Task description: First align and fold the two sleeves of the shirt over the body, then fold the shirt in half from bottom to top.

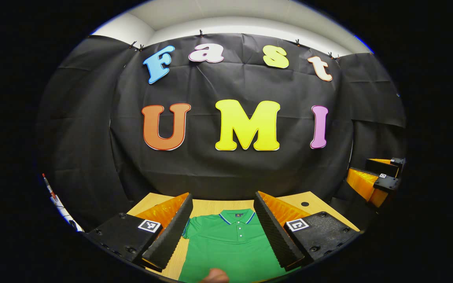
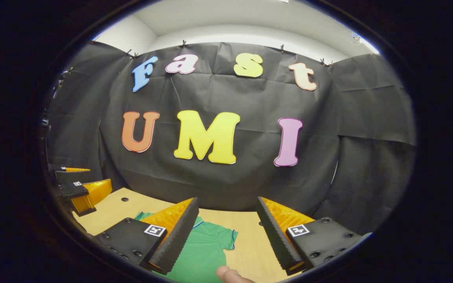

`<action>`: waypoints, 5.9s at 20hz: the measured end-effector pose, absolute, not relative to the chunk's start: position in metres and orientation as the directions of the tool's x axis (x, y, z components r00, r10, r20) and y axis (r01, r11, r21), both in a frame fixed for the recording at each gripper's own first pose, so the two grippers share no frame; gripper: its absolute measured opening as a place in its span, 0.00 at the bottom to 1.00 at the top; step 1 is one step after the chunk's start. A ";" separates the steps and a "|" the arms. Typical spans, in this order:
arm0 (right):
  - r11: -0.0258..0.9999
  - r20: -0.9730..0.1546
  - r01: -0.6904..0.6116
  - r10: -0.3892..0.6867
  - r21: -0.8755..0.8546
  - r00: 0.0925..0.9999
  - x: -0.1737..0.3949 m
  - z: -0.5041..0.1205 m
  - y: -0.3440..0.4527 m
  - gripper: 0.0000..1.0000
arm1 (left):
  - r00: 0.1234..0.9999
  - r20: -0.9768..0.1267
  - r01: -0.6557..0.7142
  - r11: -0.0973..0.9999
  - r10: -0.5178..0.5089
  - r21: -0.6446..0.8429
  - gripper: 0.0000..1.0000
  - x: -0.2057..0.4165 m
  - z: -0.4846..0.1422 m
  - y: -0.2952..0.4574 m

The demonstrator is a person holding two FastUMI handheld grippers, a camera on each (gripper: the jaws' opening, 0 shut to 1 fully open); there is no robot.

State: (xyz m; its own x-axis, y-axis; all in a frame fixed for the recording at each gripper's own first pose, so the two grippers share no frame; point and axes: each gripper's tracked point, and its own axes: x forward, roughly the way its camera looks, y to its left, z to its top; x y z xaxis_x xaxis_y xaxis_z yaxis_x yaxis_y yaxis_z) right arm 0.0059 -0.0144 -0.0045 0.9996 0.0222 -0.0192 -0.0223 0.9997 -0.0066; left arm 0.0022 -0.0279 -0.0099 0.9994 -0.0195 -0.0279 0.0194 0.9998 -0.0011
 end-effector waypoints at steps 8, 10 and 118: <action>0.998 -0.155 -0.056 0.061 0.036 0.986 0.049 -0.067 -0.017 0.96 | 0.997 -0.047 0.055 0.998 -0.056 -0.004 1.00 0.007 -0.021 -0.052; 0.998 -0.190 -0.049 0.053 0.025 0.980 0.068 -0.088 -0.025 0.96 | 0.998 -0.046 0.048 0.999 -0.048 0.007 1.00 0.008 -0.024 -0.057; 0.998 -0.617 -0.052 0.069 0.046 0.784 -0.004 -0.196 0.077 0.93 | 0.745 -0.665 -0.112 0.993 0.053 -0.046 1.00 0.240 -0.353 0.146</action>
